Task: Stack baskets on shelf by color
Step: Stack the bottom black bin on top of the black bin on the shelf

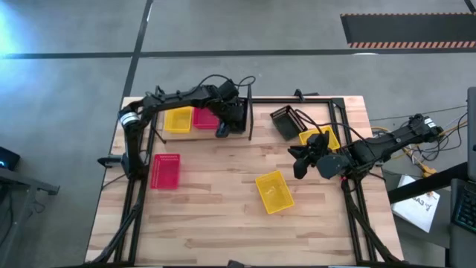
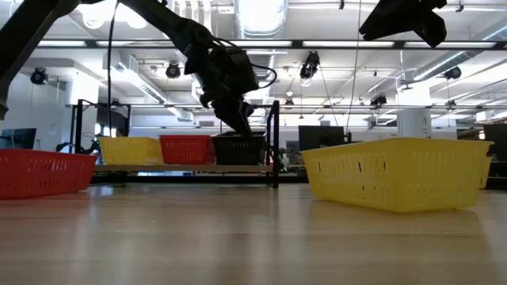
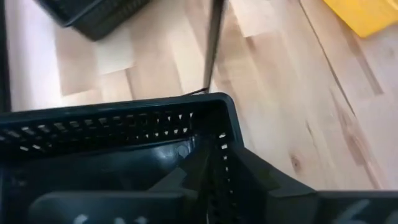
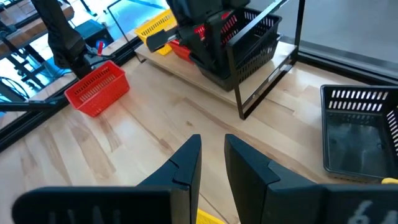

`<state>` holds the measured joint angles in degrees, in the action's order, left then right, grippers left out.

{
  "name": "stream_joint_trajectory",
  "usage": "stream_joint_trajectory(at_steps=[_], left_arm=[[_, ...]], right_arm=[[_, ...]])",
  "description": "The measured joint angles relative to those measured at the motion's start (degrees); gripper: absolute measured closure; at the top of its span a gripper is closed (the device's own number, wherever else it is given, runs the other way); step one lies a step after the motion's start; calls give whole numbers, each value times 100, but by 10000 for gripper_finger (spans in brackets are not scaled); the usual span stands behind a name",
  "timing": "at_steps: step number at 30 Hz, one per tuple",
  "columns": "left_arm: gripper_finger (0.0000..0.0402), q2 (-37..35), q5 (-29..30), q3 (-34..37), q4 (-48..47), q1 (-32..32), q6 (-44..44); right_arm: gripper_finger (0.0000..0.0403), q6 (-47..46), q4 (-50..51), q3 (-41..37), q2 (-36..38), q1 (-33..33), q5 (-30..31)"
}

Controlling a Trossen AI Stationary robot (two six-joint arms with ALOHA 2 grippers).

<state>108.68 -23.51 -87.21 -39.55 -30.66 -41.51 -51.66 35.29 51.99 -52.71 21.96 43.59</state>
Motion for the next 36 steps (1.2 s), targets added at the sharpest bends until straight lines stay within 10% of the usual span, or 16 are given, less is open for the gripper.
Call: stream_joint_trajectory(at_steps=[10, 17, 25, 36], left_arm=[[387, -246, 756, -118, 49, -7, 235], [387, -480, -624, 32, -643, 326, 493], [387, -445, 1339, 639, 549, 1025, 840], [387, -386, 1808, 781, 1466, 1002, 1979]], right_arm=[[339, 136, 5, 0, 0, 0, -2], [339, 136, 82, 0, 0, 0, -1], [339, 220, 212, 0, 0, 0, -2], [339, 329, 215, 0, 1, 0, -4]])
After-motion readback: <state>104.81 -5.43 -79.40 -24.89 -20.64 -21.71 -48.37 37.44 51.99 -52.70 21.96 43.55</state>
